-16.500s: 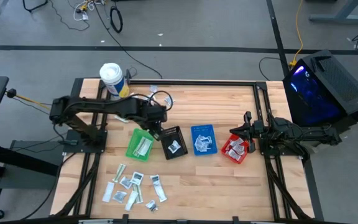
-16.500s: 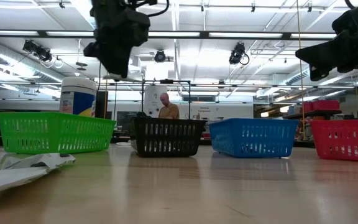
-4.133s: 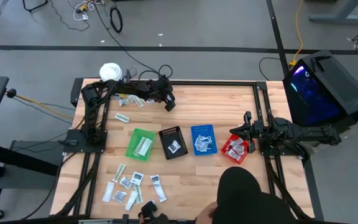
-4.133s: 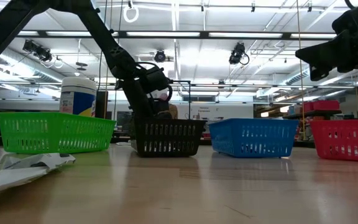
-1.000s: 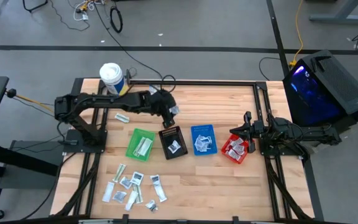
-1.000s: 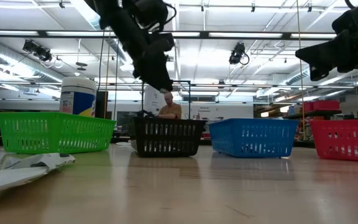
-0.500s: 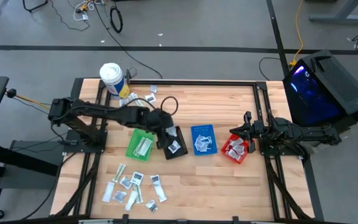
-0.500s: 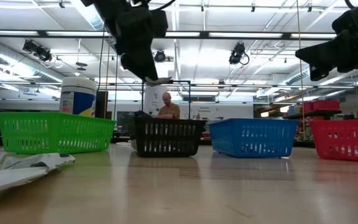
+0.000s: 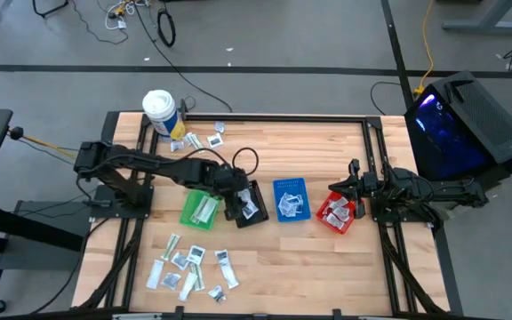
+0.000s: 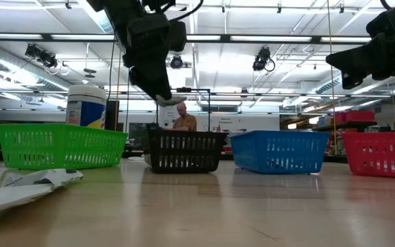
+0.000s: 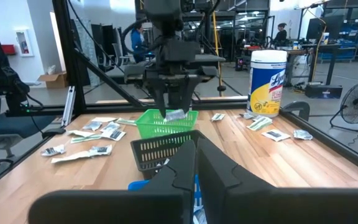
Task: Pick & Place First Aid Supplies
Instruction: Put the towelette pack into the black basket
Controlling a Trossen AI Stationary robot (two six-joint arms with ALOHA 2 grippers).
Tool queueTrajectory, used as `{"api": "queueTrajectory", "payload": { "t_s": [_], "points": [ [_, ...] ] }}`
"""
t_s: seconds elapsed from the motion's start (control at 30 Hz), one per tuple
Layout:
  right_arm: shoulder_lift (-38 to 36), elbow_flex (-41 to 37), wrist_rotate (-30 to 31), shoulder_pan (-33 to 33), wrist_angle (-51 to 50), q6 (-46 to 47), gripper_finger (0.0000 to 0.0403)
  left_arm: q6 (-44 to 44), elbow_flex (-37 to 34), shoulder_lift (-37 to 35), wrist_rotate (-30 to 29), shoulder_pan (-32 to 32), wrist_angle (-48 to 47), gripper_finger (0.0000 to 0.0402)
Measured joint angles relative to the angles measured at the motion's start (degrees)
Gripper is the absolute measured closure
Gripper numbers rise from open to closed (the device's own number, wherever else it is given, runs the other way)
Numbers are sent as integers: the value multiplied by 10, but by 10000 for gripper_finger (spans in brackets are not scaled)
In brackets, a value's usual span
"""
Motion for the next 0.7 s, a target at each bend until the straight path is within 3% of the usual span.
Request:
{"api": "queueTrajectory", "payload": {
  "t_s": [0.7],
  "points": [
    [0, 0, 0, 0, 0, 0, 380, -2, 0, 94, -5, 8, 17, 188]
  ]
}}
